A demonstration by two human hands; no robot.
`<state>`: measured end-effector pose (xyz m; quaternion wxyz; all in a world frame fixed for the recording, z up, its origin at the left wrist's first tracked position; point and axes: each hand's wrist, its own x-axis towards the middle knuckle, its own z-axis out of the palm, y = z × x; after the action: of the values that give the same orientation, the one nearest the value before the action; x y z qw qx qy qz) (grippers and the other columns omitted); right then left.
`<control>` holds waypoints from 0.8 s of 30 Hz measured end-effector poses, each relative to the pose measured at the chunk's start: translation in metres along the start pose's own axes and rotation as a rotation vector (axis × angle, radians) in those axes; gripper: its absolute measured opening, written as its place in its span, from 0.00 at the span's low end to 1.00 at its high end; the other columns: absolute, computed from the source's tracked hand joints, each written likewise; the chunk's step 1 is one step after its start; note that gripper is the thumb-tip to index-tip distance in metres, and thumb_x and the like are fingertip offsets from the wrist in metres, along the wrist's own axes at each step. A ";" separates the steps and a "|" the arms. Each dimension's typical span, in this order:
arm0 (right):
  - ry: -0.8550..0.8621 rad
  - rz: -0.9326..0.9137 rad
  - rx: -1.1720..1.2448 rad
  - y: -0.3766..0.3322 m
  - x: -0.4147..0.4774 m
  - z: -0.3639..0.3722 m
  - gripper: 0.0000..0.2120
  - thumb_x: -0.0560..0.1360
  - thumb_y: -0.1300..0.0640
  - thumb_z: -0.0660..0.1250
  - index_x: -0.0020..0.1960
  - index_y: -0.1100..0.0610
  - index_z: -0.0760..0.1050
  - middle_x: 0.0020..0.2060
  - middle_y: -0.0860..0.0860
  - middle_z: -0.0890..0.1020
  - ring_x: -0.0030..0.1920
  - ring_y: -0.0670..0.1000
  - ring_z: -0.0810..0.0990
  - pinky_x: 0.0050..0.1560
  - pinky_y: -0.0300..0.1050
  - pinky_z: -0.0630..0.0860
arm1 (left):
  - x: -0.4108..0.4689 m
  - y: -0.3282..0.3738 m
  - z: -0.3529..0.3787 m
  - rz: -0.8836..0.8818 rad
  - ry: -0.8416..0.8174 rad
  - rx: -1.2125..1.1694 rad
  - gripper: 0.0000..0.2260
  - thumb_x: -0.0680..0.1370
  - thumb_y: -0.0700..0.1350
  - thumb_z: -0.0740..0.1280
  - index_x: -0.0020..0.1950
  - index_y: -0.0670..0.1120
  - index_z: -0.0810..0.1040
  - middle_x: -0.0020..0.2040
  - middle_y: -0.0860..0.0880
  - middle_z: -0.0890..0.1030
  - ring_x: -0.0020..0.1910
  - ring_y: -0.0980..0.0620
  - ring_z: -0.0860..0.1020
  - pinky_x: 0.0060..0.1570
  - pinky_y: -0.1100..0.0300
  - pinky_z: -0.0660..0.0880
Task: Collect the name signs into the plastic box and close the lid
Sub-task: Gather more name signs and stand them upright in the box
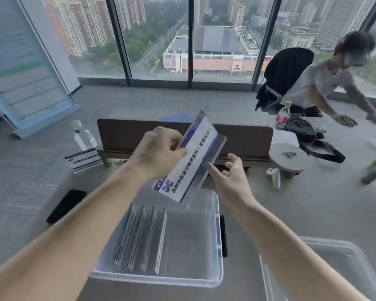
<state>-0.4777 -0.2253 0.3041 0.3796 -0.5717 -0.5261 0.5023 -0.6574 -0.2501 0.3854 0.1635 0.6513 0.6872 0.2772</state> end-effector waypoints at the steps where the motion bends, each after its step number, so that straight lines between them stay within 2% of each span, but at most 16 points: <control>1: -0.066 0.092 0.067 0.016 -0.005 0.010 0.35 0.78 0.48 0.70 0.78 0.51 0.57 0.67 0.50 0.77 0.64 0.50 0.78 0.65 0.55 0.77 | -0.006 -0.007 0.014 -0.048 0.008 -0.037 0.05 0.77 0.48 0.72 0.49 0.49 0.86 0.44 0.54 0.87 0.45 0.55 0.85 0.48 0.55 0.82; 3: -0.149 0.219 0.184 0.047 -0.011 0.030 0.22 0.81 0.53 0.67 0.71 0.51 0.63 0.56 0.48 0.83 0.53 0.48 0.84 0.49 0.51 0.83 | -0.020 -0.022 0.045 -0.139 -0.007 -0.110 0.05 0.76 0.45 0.72 0.47 0.47 0.86 0.42 0.53 0.87 0.43 0.54 0.85 0.47 0.56 0.82; 4: -0.162 0.249 0.211 0.063 -0.013 0.038 0.17 0.82 0.55 0.65 0.68 0.51 0.65 0.55 0.50 0.85 0.51 0.50 0.86 0.45 0.53 0.84 | -0.028 -0.031 0.061 -0.181 -0.028 -0.141 0.04 0.76 0.45 0.72 0.47 0.47 0.86 0.41 0.53 0.87 0.42 0.53 0.85 0.45 0.55 0.82; 6: -0.168 0.303 0.172 0.095 -0.014 0.052 0.12 0.82 0.56 0.63 0.64 0.50 0.68 0.54 0.54 0.86 0.51 0.55 0.87 0.51 0.60 0.84 | -0.044 -0.052 0.094 -0.253 -0.067 -0.147 0.03 0.76 0.44 0.71 0.43 0.46 0.84 0.39 0.53 0.86 0.39 0.54 0.84 0.41 0.58 0.81; 9: -0.225 0.388 0.029 0.136 -0.015 0.067 0.17 0.81 0.55 0.62 0.69 0.49 0.64 0.54 0.50 0.86 0.50 0.53 0.87 0.55 0.58 0.83 | -0.062 -0.086 0.136 -0.345 -0.115 -0.161 0.09 0.77 0.43 0.67 0.37 0.44 0.78 0.33 0.52 0.82 0.29 0.58 0.76 0.32 0.66 0.71; 12: -0.289 0.502 -0.083 0.174 -0.009 0.082 0.32 0.79 0.53 0.61 0.79 0.43 0.51 0.59 0.49 0.84 0.53 0.53 0.86 0.57 0.57 0.82 | -0.073 -0.116 0.168 -0.445 -0.185 -0.194 0.15 0.79 0.41 0.64 0.32 0.48 0.72 0.26 0.53 0.75 0.24 0.59 0.71 0.27 0.68 0.66; 13: -0.308 0.530 -0.119 0.183 -0.006 0.087 0.32 0.79 0.54 0.61 0.79 0.45 0.51 0.57 0.49 0.84 0.52 0.53 0.85 0.57 0.56 0.82 | -0.075 -0.126 0.177 -0.470 -0.203 -0.191 0.14 0.79 0.41 0.64 0.33 0.48 0.72 0.26 0.53 0.75 0.24 0.58 0.72 0.27 0.67 0.66; 14: -0.315 0.561 -0.137 0.191 -0.002 0.092 0.29 0.79 0.55 0.61 0.78 0.50 0.56 0.53 0.48 0.84 0.50 0.52 0.85 0.53 0.53 0.83 | -0.077 -0.135 0.187 -0.490 -0.222 -0.189 0.13 0.79 0.42 0.64 0.34 0.46 0.73 0.28 0.51 0.77 0.26 0.56 0.73 0.28 0.64 0.67; 15: -0.315 0.577 -0.145 0.198 0.001 0.096 0.22 0.80 0.57 0.60 0.74 0.53 0.63 0.48 0.48 0.83 0.45 0.49 0.83 0.46 0.46 0.83 | -0.079 -0.144 0.197 -0.502 -0.234 -0.184 0.12 0.80 0.42 0.64 0.36 0.45 0.74 0.30 0.49 0.79 0.28 0.52 0.75 0.32 0.58 0.70; 17: -0.335 0.577 -0.151 0.209 0.004 0.103 0.10 0.81 0.61 0.59 0.58 0.49 0.72 0.40 0.47 0.80 0.37 0.44 0.77 0.29 0.34 0.74 | -0.083 -0.159 0.214 -0.515 -0.251 -0.155 0.13 0.80 0.43 0.64 0.35 0.44 0.71 0.30 0.48 0.77 0.30 0.46 0.73 0.32 0.55 0.69; 19: -0.350 0.589 -0.180 0.222 0.009 0.113 0.12 0.81 0.62 0.58 0.49 0.46 0.73 0.38 0.47 0.79 0.34 0.44 0.74 0.27 0.33 0.69 | -0.087 -0.171 0.229 -0.517 -0.254 -0.127 0.13 0.81 0.44 0.64 0.37 0.43 0.71 0.32 0.48 0.78 0.32 0.45 0.77 0.34 0.51 0.75; 21: -0.327 0.614 -0.188 0.242 0.015 0.123 0.11 0.81 0.58 0.58 0.57 0.48 0.76 0.46 0.51 0.81 0.37 0.47 0.76 0.33 0.40 0.71 | -0.090 -0.180 0.241 -0.524 -0.251 -0.122 0.12 0.81 0.45 0.65 0.39 0.42 0.73 0.33 0.47 0.79 0.33 0.46 0.79 0.35 0.50 0.77; 24: -0.315 0.696 -0.222 0.262 0.023 0.134 0.23 0.80 0.53 0.60 0.75 0.50 0.66 0.68 0.53 0.72 0.57 0.55 0.78 0.48 0.47 0.77 | -0.094 -0.191 0.254 -0.540 -0.251 -0.112 0.12 0.81 0.45 0.65 0.39 0.43 0.72 0.32 0.48 0.77 0.30 0.46 0.75 0.31 0.53 0.71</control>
<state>-0.5522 -0.2573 0.0197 0.0371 -0.6695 -0.4036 0.6225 -0.6531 -0.2993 0.0578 0.3504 0.4641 0.7937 0.1785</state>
